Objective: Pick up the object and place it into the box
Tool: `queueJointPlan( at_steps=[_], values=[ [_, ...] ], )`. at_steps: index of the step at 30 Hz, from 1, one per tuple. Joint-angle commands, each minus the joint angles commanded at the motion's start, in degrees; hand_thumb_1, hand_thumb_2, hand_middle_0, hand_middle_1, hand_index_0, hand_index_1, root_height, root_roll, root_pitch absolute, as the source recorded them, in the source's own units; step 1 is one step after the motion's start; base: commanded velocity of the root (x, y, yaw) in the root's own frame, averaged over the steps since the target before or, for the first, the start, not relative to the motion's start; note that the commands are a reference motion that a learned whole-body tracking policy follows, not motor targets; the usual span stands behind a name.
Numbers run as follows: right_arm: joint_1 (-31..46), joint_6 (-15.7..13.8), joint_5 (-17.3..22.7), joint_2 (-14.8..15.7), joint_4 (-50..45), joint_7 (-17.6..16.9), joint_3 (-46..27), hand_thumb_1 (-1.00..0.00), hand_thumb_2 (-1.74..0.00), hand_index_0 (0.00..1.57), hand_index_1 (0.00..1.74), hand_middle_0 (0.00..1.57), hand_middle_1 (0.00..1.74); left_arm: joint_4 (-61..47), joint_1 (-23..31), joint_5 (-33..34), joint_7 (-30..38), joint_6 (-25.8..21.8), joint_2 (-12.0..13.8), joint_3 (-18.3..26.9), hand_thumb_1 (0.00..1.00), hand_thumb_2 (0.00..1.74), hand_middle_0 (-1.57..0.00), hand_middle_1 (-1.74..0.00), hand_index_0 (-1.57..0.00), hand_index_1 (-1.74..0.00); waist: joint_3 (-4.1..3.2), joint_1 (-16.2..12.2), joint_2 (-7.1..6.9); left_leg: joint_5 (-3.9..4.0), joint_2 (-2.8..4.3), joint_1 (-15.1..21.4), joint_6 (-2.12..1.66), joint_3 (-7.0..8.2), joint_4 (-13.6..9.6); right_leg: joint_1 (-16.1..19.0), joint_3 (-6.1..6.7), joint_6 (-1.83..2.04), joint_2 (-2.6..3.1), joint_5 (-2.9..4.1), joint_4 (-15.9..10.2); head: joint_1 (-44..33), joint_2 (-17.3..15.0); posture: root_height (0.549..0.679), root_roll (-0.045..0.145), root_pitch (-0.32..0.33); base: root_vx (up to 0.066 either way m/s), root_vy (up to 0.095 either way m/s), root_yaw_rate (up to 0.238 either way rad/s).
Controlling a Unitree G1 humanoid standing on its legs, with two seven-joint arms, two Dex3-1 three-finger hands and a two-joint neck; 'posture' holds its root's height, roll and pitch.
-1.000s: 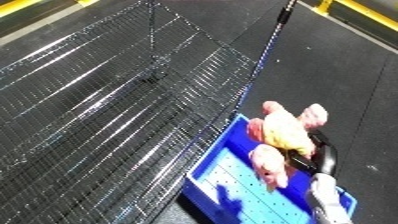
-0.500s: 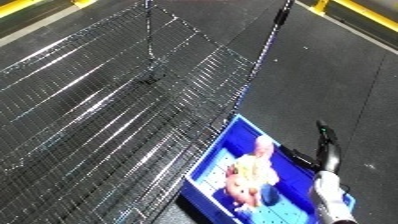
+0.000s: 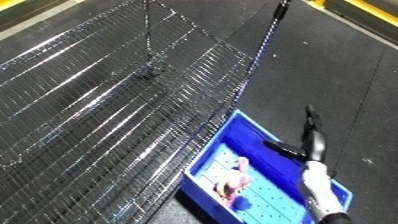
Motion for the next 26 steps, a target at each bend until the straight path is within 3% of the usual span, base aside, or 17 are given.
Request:
queueJointPlan(
  at_steps=[10,20,26],
  values=[
    [0.4,3.3,-5.2,3.8,-15.6,6.0,10.0,0.00,0.00,0.00,0.00,0.00,0.00,-2.1,2.2,-0.2,0.0,1.2,-1.5,3.0,1.00,1.74,-1.57,-1.74,-1.57,-1.74,0.34,3.4,-1.01,0.70,-0.18,0.0,0.06,-1.00,-0.3,0.6,-1.04,0.04,0.02,-0.85,1.0,-13.8,-2.8,0.642,0.063,-0.189,-0.001,-0.009,0.105],
    [-1.9,5.2,-8.4,6.0,-20.7,8.9,18.9,0.00,0.00,0.00,0.00,0.00,0.00,-3.8,1.6,-0.6,1.4,1.4,-2.4,4.6,1.00,1.74,-1.57,-1.74,-1.57,-1.74,0.86,7.4,-2.35,1.93,-0.66,-1.0,0.06,-2.87,-0.6,0.6,-2.07,0.12,-0.15,-1.60,2.5,-33.8,-3.1,0.639,0.056,-0.198,-0.012,0.000,0.158],
    [-4.1,6.1,-10.8,6.9,-21.3,9.8,24.9,0.00,0.00,0.00,0.00,0.00,0.00,-4.6,0.6,-0.8,2.9,0.7,-3.0,5.0,1.00,1.74,-1.57,-1.74,-1.57,-1.74,1.17,10.0,-2.94,2.07,-1.28,-1.6,0.21,-4.02,-0.5,0.8,-2.82,0.11,-0.46,-1.97,3.2,-43.1,-1.8,0.637,0.052,-0.203,-0.002,0.006,0.137]
  ],
)
